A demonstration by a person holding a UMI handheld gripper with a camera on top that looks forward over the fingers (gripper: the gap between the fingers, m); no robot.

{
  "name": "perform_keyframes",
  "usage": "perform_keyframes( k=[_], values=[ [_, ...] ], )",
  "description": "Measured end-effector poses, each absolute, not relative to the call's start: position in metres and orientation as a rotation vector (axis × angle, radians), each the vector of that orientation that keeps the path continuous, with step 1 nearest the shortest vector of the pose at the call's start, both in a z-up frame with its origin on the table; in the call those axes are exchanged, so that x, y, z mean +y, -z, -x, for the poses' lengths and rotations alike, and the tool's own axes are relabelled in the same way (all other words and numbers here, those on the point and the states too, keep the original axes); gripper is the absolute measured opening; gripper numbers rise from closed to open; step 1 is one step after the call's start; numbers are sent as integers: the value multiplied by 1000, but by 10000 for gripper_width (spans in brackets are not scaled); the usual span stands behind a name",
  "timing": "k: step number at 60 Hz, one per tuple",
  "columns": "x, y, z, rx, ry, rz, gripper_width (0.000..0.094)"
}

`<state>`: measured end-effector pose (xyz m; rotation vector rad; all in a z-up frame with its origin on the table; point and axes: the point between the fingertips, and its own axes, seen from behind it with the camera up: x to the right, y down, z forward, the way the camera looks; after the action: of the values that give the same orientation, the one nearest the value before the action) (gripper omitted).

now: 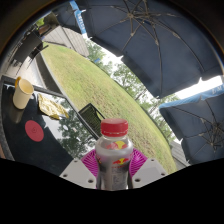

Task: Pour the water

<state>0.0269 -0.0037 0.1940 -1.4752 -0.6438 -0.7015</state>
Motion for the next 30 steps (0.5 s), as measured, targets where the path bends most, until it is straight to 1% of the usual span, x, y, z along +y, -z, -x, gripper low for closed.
perform_keyframes(
  k=[3, 4, 6, 10, 12, 13, 20, 21, 22, 26, 28, 29, 30],
  values=[
    [10, -203, 15, -758, 786, 1415, 345],
    [14, -205, 28, -793, 822, 1392, 331],
    [21, -213, 53, -868, 907, 1345, 345],
    [36, -219, 113, -1036, 1053, 1212, 345],
    [44, -215, 142, -1103, 1122, 1150, 346],
    [39, -219, 147, -1145, 1149, 1123, 345],
    [59, -191, 218, -1372, 1356, 886, 346],
    [64, -183, 231, -1398, 1398, 841, 345],
    [62, -186, 235, -1427, 1426, 803, 344],
    [69, -164, 259, -1534, 1549, 633, 344],
    [75, -152, 270, -1573, 1602, 566, 344],
    [71, -155, 261, -1595, 1620, 550, 345],
    [74, -149, 260, -1614, 1643, 535, 345]
  ],
)
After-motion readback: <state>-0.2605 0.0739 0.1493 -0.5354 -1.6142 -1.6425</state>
